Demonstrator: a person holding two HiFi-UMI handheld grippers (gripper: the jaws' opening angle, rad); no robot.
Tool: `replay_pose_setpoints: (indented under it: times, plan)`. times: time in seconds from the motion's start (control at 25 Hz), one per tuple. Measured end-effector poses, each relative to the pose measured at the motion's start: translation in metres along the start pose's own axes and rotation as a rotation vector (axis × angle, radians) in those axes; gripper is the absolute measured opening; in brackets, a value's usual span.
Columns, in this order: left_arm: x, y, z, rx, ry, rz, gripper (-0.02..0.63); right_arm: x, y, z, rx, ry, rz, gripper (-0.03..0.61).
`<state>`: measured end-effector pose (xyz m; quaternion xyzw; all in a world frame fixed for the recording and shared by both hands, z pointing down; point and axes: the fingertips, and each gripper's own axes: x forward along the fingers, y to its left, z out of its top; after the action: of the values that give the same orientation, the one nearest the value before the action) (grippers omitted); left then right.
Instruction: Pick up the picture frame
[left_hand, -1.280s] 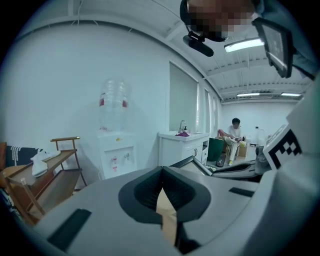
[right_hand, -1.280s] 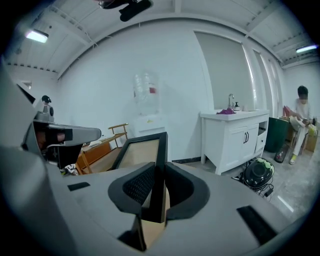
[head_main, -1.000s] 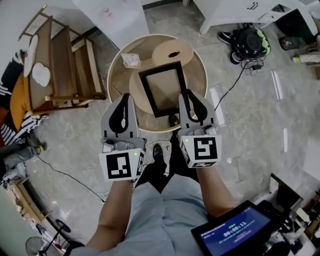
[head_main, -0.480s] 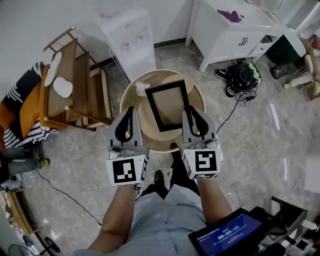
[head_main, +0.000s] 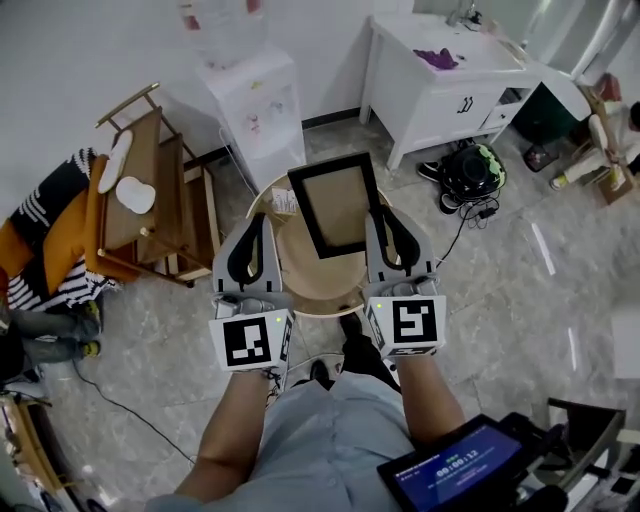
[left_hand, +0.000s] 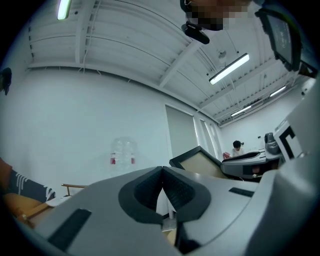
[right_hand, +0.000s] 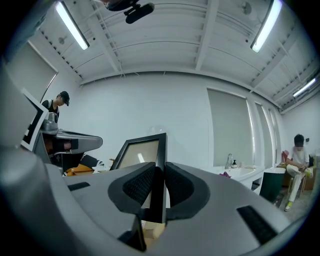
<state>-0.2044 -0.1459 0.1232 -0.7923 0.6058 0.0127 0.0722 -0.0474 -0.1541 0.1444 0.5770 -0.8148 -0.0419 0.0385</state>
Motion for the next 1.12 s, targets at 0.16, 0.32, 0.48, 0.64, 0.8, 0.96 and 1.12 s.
replay_pose_setpoints:
  times: [0.16,0.32,0.48,0.64,0.8,0.96,1.12]
  plan:
    - [-0.014,-0.001,0.026,0.016,-0.050,-0.006,0.011,-0.017,0.005,0.026,-0.026,-0.055,-0.008,0.078]
    - [-0.039,-0.005,0.050,0.030,-0.103,-0.024,0.011,-0.040,0.018,0.044,-0.051,-0.095,-0.011,0.078]
    - [-0.047,-0.010,0.060,0.035,-0.127,-0.043,0.011,-0.048,0.023,0.053,-0.065,-0.115,-0.015,0.078]
    - [-0.048,-0.013,0.063,0.018,-0.135,-0.052,0.011,-0.051,0.025,0.057,-0.082,-0.122,-0.018,0.078]
    - [-0.054,-0.013,0.066,0.008,-0.142,-0.055,0.011,-0.056,0.029,0.060,-0.097,-0.122,-0.026,0.078]
    - [-0.053,-0.014,0.068,0.020,-0.150,-0.062,0.011,-0.056,0.028,0.060,-0.106,-0.121,-0.034,0.078]
    - [-0.054,-0.015,0.072,0.020,-0.162,-0.067,0.011,-0.056,0.028,0.062,-0.108,-0.125,-0.033,0.078]
